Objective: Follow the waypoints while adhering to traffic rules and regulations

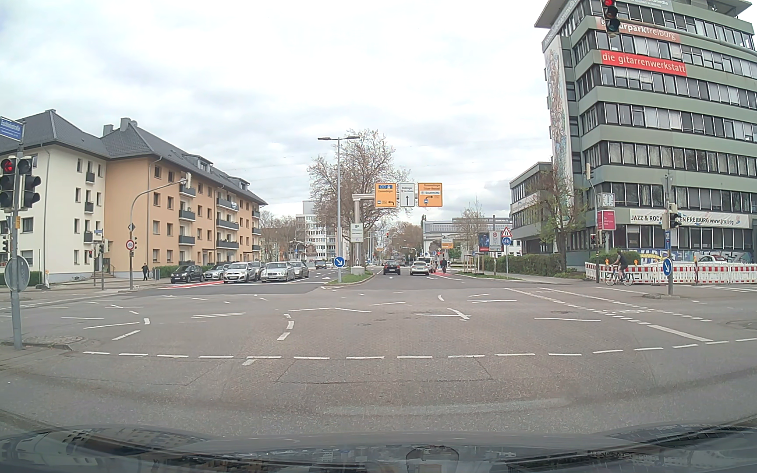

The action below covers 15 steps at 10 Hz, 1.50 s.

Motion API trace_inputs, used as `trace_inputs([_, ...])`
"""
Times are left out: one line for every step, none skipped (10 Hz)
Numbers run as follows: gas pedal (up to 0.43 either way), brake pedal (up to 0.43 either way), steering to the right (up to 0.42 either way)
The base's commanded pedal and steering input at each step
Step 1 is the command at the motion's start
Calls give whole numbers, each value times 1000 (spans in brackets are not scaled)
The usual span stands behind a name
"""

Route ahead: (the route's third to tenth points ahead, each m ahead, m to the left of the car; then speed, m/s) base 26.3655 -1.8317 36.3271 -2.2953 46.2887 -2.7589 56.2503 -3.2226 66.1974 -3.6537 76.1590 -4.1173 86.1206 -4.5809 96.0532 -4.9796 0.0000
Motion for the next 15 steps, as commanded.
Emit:
trace_inputs([0,201,-20])
trace_inputs([0,201,-20])
trace_inputs([0,201,-21])
trace_inputs([0,201,-20])
trace_inputs([0,201,-20])
trace_inputs([0,201,-20])
trace_inputs([0,201,-20])
trace_inputs([0,201,-21])
trace_inputs([0,201,-21])
trace_inputs([0,201,-21])
trace_inputs([0,201,-20])
trace_inputs([0,201,-21])
trace_inputs([0,201,-21])
trace_inputs([0,201,-20])
trace_inputs([0,207,-20])
